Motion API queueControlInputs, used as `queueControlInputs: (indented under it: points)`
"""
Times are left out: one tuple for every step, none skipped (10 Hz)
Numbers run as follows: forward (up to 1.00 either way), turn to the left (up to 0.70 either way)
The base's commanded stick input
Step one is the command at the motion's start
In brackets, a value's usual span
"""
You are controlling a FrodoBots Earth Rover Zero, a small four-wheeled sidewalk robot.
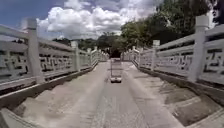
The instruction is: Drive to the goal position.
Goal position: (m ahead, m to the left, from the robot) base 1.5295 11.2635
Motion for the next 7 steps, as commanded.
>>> queueControlInputs:
  points:
    - [0.45,0.00]
    - [0.45,0.00]
    - [0.45,0.00]
    - [0.45,0.00]
    - [0.45,0.00]
    - [0.45,0.00]
    - [0.45,0.00]
